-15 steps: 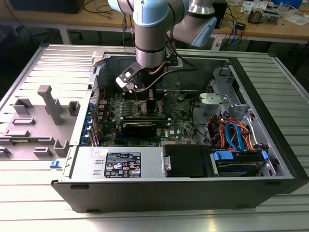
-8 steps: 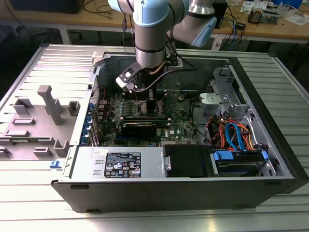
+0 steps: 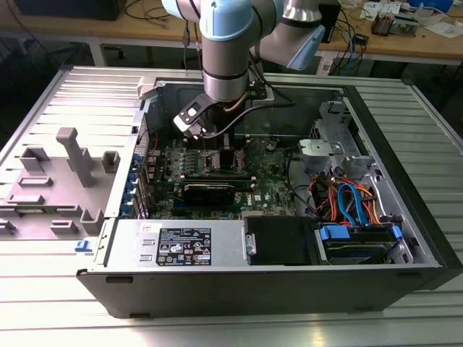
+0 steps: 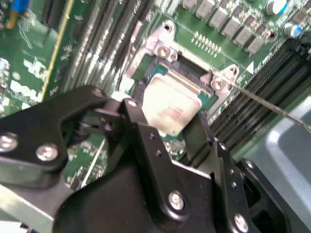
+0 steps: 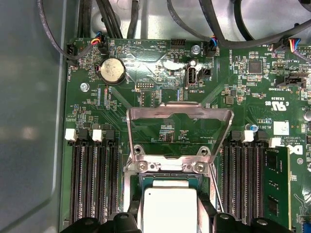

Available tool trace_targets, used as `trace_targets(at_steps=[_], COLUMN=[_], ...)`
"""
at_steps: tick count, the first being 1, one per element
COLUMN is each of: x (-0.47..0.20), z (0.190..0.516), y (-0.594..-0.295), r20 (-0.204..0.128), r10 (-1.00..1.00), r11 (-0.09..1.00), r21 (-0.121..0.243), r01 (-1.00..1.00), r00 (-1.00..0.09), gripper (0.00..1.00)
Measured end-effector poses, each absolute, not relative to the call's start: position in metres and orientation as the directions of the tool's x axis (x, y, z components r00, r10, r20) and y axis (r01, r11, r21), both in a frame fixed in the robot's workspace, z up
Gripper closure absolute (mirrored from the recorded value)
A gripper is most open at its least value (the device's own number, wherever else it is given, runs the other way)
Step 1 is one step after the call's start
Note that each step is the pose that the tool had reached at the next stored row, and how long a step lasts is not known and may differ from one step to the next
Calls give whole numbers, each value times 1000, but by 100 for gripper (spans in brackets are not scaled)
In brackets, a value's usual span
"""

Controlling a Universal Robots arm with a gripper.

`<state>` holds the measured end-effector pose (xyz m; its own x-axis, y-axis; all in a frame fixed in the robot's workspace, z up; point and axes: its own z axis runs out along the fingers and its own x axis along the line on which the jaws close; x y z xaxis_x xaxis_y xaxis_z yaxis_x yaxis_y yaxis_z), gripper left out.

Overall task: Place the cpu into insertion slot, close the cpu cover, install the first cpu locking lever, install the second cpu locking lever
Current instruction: 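Place the cpu into insertion slot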

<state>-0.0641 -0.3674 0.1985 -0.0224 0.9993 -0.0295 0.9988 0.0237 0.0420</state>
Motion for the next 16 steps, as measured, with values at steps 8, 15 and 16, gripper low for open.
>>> trace_targets(at_steps=[8,15,16], x=[-64,-64,-64], z=[203,217,218], y=[-368,-368,-368], r20=[-31,-31,-31], r10=[999,999,999], r11=[24,24,24], r21=[41,40,40], r01=[999,999,999], r00=[-22,-22,-23], gripper=[39,53,59])
